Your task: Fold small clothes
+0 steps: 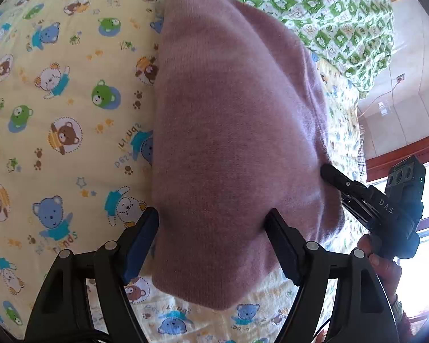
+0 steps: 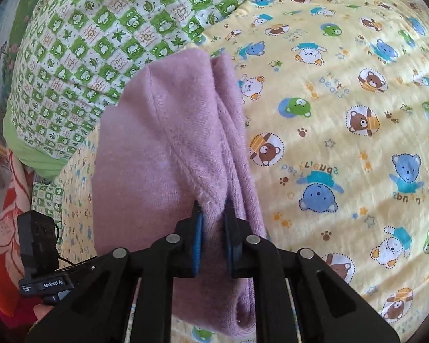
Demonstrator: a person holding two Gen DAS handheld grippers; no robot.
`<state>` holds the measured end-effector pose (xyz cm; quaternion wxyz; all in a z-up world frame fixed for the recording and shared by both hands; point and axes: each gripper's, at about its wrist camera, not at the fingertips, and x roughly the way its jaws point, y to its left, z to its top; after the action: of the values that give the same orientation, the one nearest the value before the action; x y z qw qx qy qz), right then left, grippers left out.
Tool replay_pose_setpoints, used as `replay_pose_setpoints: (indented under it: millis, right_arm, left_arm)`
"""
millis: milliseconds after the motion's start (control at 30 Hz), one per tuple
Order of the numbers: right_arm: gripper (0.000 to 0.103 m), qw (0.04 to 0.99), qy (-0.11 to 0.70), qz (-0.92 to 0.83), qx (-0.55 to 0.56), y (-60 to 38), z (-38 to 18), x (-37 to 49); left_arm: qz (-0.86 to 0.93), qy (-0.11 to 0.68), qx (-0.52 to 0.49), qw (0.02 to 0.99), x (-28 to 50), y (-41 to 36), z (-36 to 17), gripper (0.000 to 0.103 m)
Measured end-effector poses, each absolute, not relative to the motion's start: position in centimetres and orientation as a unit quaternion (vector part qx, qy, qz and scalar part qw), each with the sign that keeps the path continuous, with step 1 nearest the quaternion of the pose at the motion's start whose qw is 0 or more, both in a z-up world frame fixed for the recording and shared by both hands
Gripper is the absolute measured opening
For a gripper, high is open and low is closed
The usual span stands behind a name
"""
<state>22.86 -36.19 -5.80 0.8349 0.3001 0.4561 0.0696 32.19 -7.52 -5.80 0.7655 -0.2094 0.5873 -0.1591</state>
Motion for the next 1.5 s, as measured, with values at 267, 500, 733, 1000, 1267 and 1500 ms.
replay_pose_setpoints:
  millis: [267, 500, 733, 1000, 1267, 1500]
  right_arm:
    - [0.047, 0.857, 0.427, 0.046, 0.286, -37.0, -2.8, 22.3]
    - [0.048, 0.869, 0.419, 0.039, 0.26, -36.2, -1.4, 25.8]
    - [0.061, 0.862, 0.428, 0.036, 0.268, -36.9, -1.8, 32.6]
    - [0.008, 0.863, 0.437, 0.01, 0.254, -38.2, -4.5, 35.0]
    - [0.022, 0.854, 0.423, 0.023, 0.302, -39.7, -4.3, 33.6]
    - [0.064, 0.853, 0.405, 0.034, 0.328, -39.4, -3.5, 28.1]
  left_arm:
    - [-0.152, 0.564, -0.233, 0.778, 33.6, -5.7, -3.3, 0.076]
    - [-0.111, 0.557, -0.23, 0.79, 37.9, -4.7, -3.1, 0.076]
    - [-0.101, 0.551, -0.22, 0.799, 42.6, -5.2, -3.0, 0.076]
    - [-0.087, 0.566, -0.165, 0.803, 46.0, -7.8, -5.5, 0.076]
    - [-0.105, 0.565, -0.213, 0.79, 44.1, -6.2, -5.0, 0.076]
    - [-0.124, 0.571, -0.263, 0.768, 39.5, -5.3, -4.4, 0.079]
